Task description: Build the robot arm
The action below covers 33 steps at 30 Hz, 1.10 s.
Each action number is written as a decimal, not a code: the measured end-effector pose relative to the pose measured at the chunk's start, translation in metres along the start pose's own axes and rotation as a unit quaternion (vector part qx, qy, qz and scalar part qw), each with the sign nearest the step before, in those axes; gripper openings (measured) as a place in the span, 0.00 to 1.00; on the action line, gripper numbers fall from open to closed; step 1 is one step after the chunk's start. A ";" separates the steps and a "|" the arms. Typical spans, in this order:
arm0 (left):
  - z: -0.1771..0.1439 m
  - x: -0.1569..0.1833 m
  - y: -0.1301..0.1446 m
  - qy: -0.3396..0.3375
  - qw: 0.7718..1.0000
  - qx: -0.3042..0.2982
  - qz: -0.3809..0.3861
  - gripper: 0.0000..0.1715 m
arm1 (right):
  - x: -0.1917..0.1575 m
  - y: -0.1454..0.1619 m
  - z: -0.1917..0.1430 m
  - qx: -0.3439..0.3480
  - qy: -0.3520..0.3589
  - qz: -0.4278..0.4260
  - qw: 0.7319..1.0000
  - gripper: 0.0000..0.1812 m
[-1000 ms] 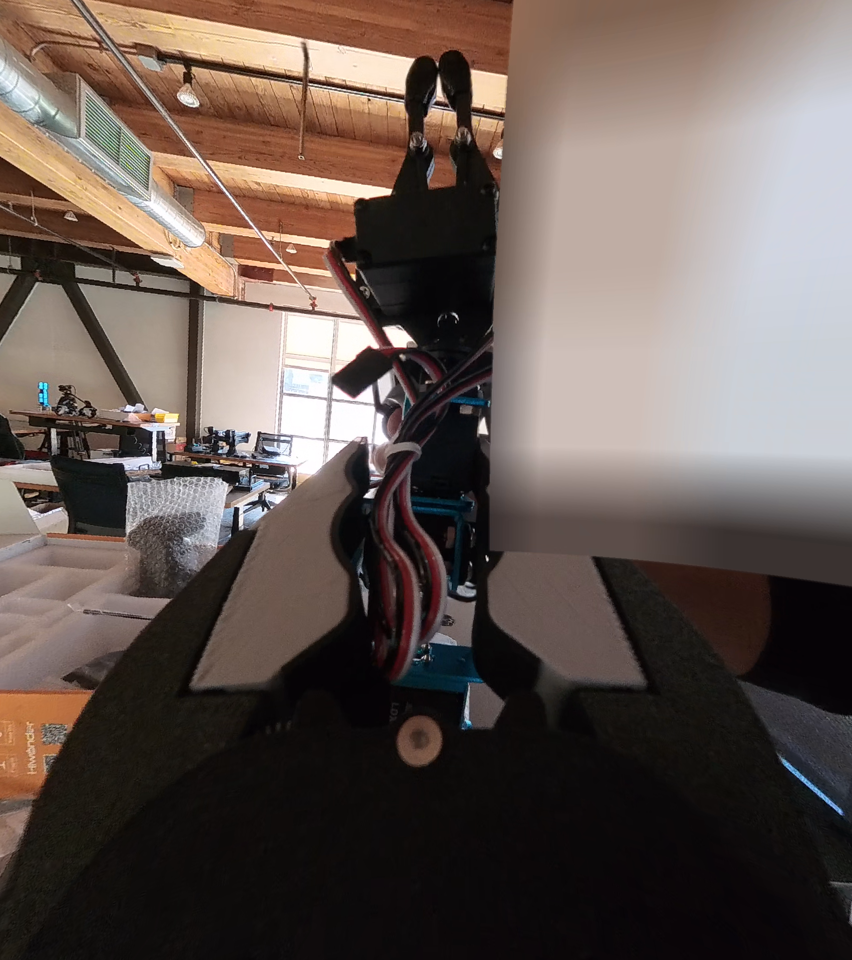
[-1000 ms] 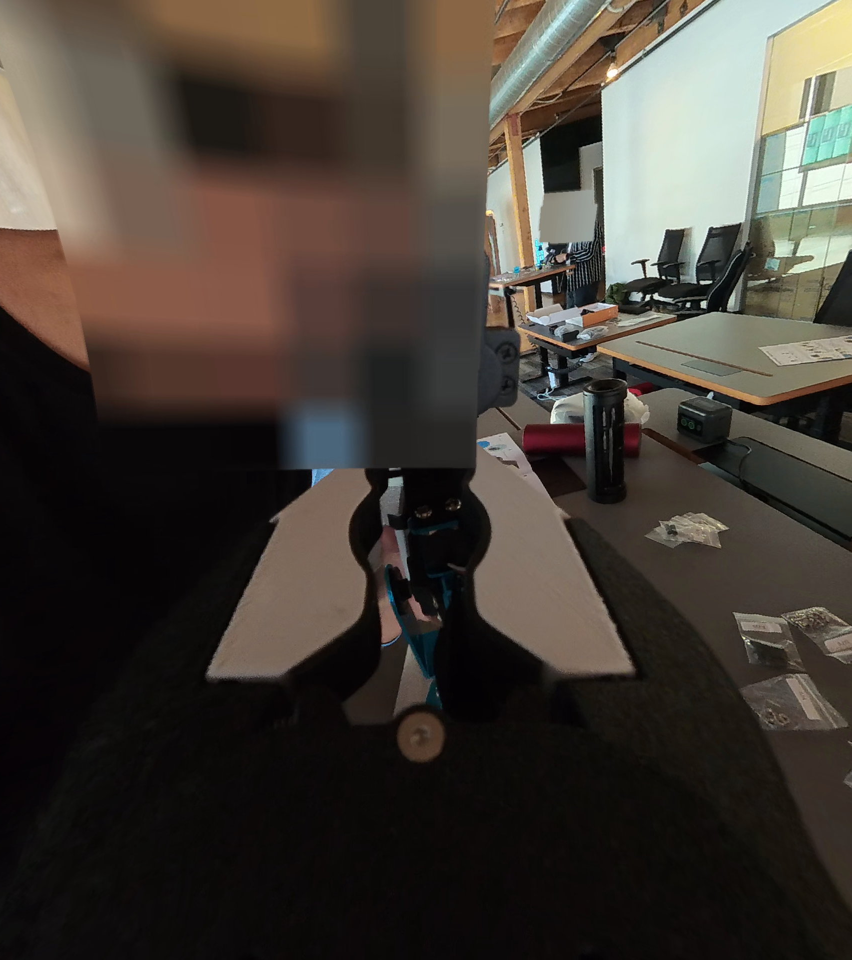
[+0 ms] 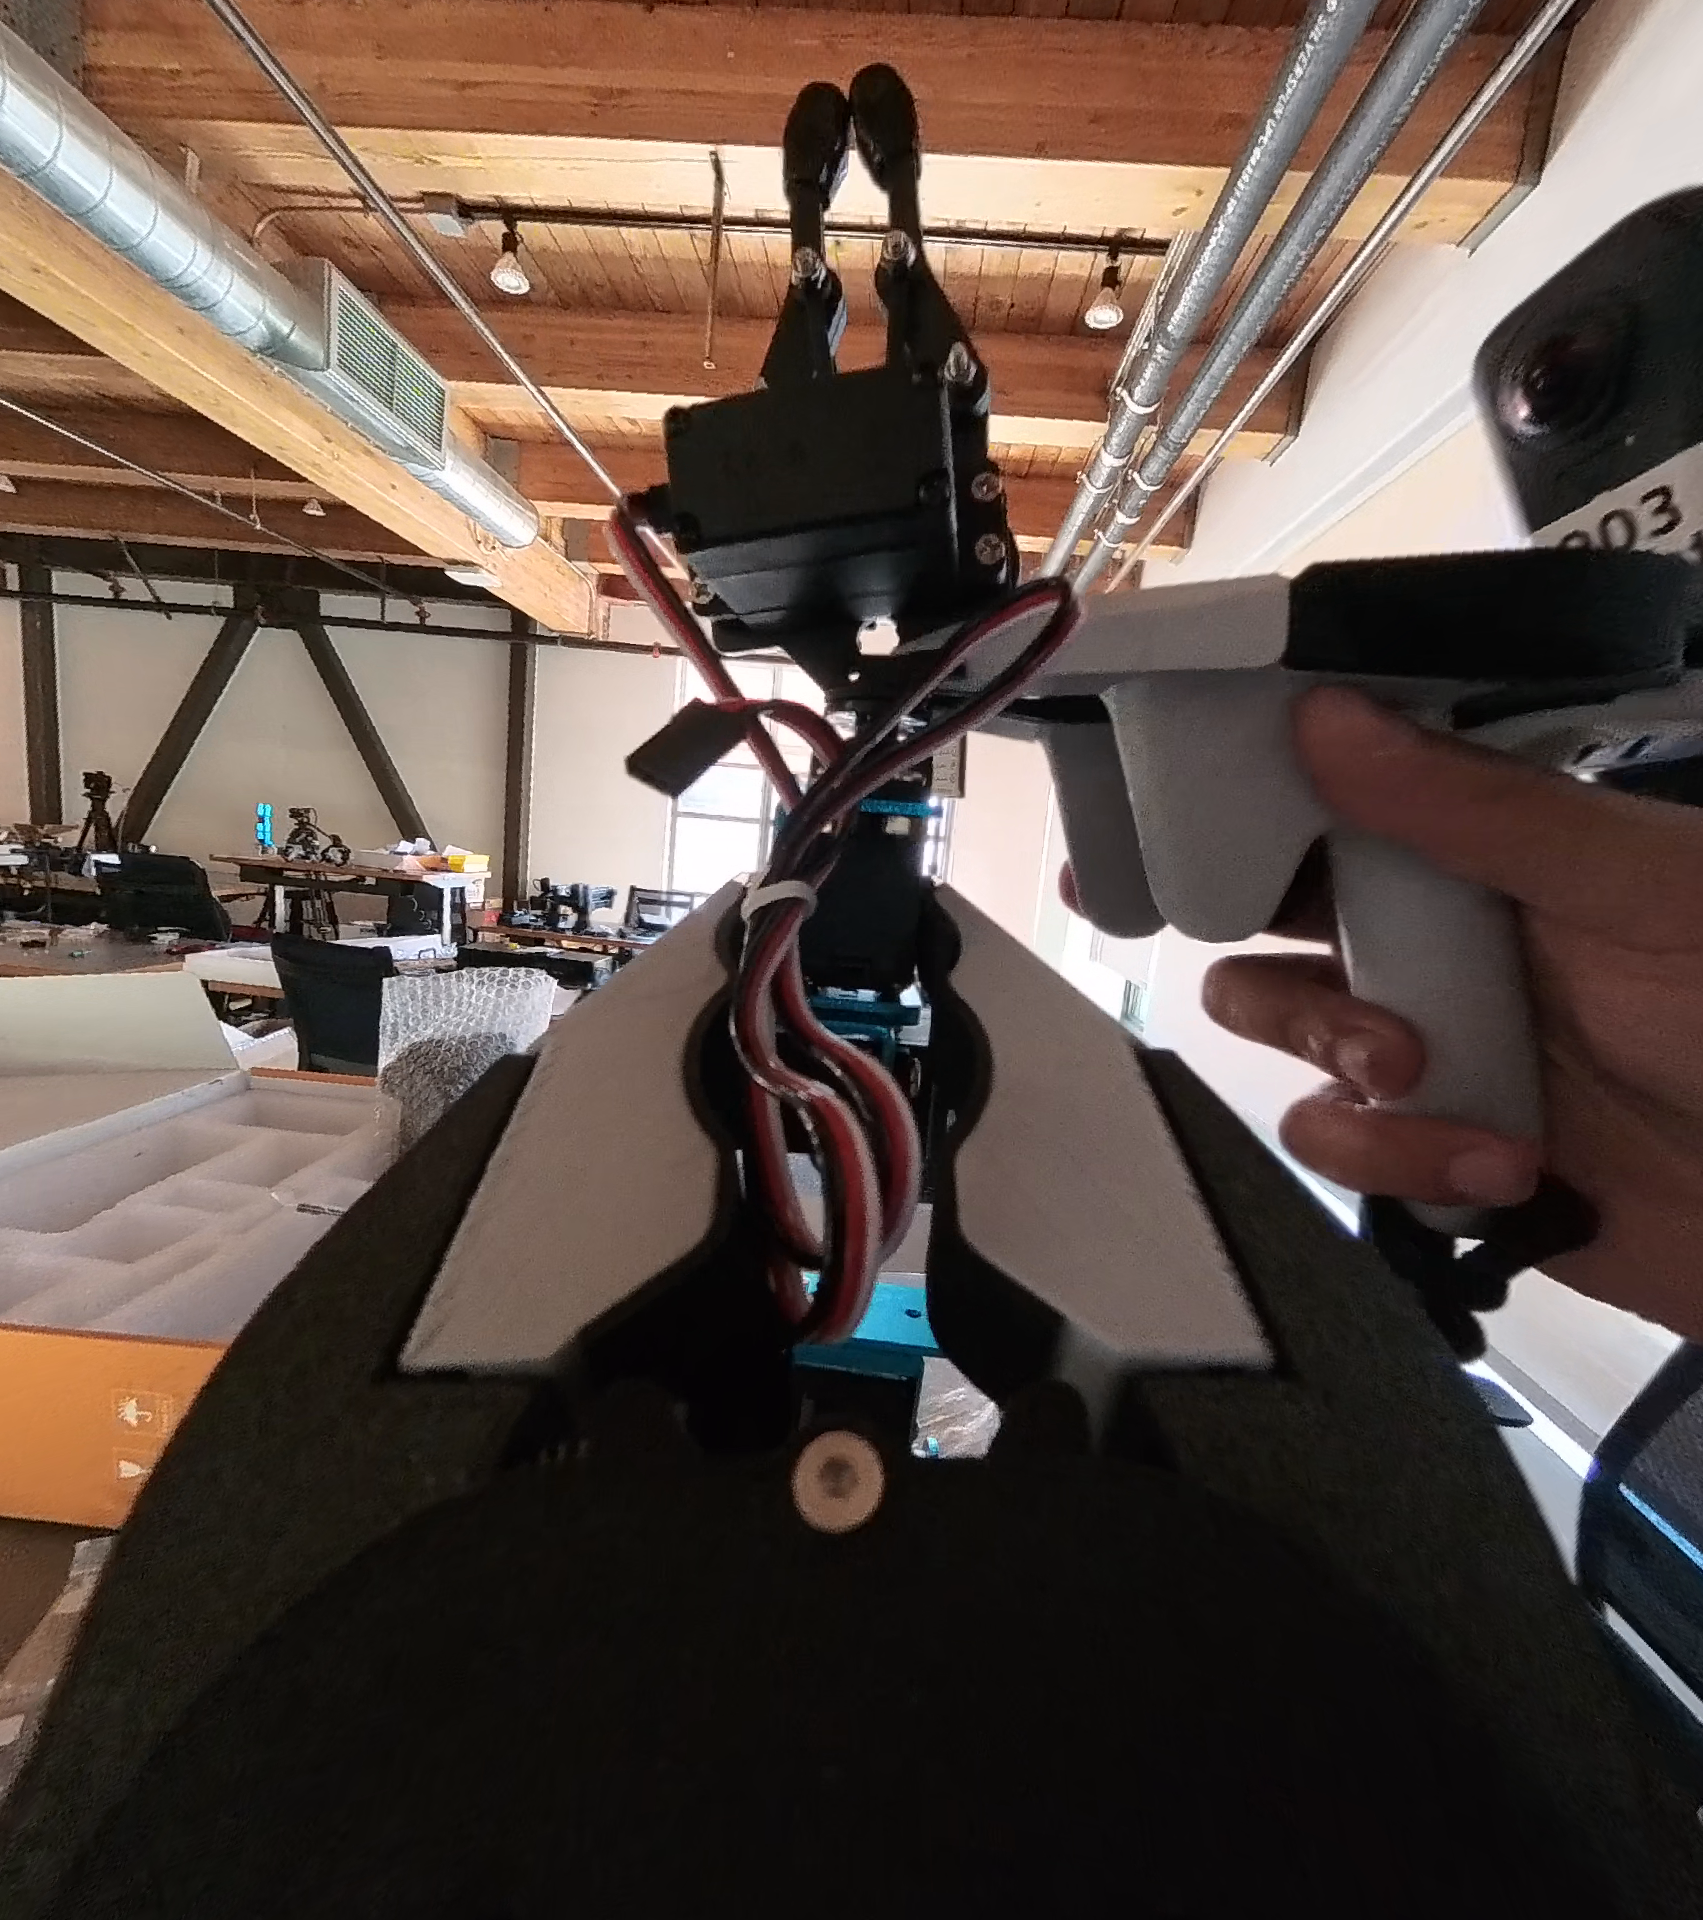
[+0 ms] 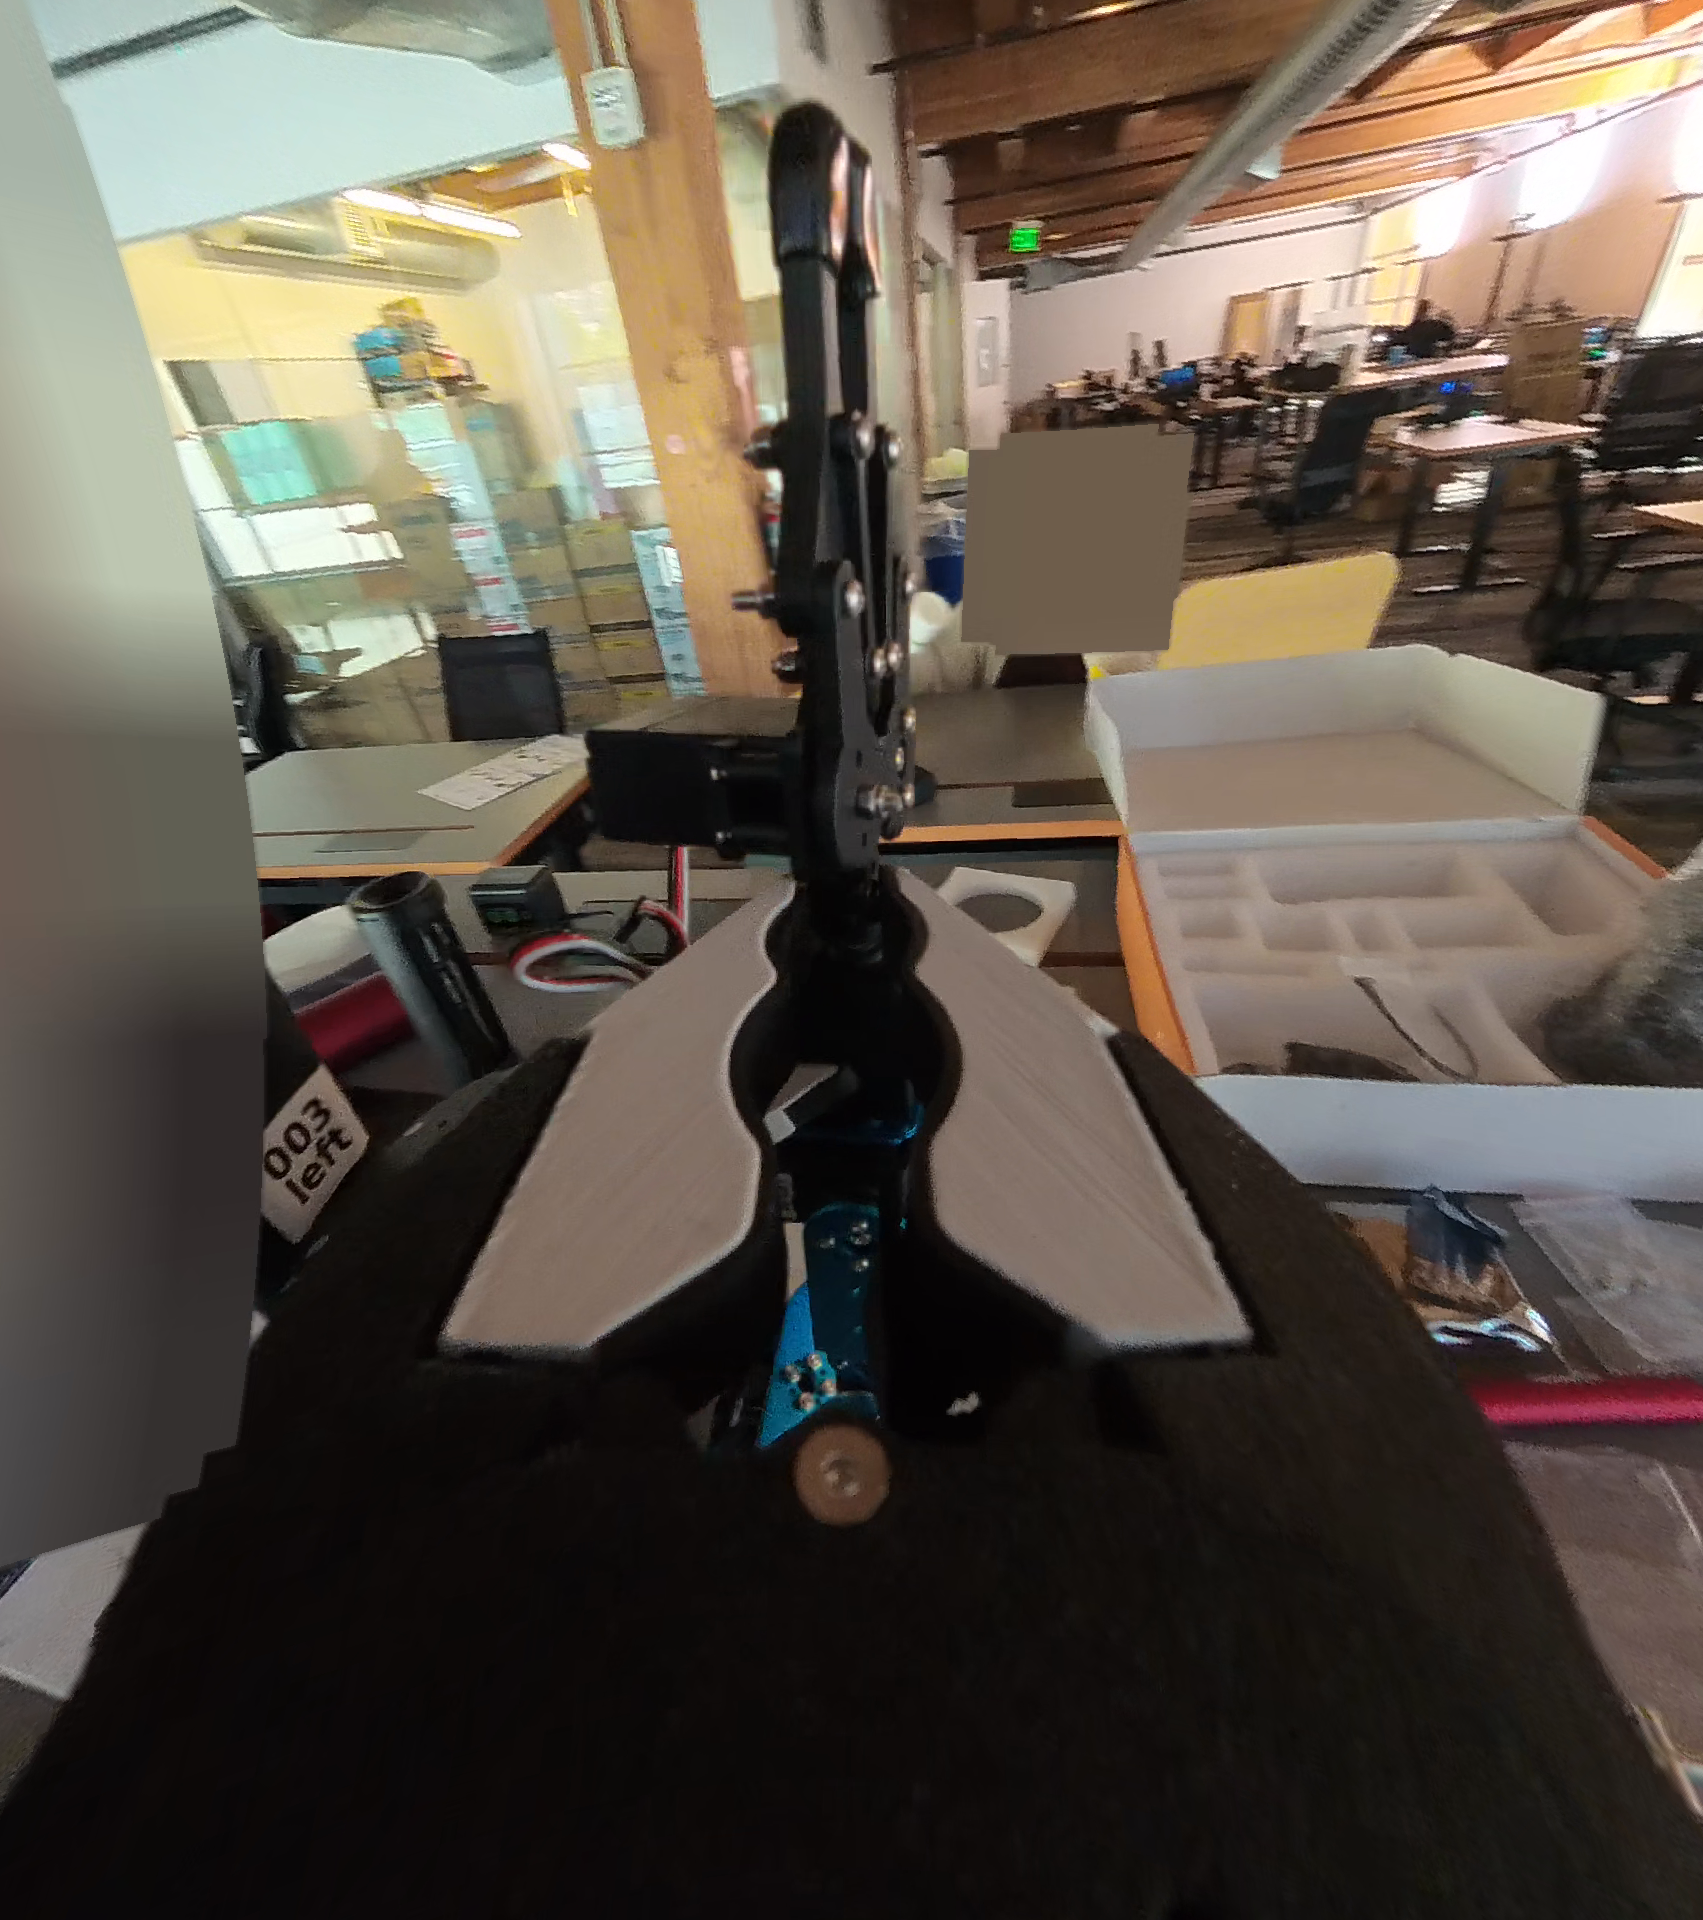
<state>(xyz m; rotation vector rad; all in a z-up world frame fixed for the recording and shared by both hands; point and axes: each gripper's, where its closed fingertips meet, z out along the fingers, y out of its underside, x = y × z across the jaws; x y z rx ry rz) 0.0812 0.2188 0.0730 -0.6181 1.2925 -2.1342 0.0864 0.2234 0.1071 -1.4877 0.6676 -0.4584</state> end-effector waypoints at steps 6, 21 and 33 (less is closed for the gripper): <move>-0.002 0.003 -0.001 0.002 1.000 0.000 0.000 0.16 | -0.003 0.000 -0.003 -0.011 0.034 -0.012 0.999 0.05; -0.006 0.003 0.001 0.004 1.000 -0.010 0.005 0.15 | -0.023 0.003 -0.005 -0.041 -0.063 -0.047 0.996 0.23; -0.008 0.005 0.002 0.018 1.000 -0.015 0.003 0.15 | -0.021 0.001 -0.007 -0.024 -0.078 -0.021 0.996 0.11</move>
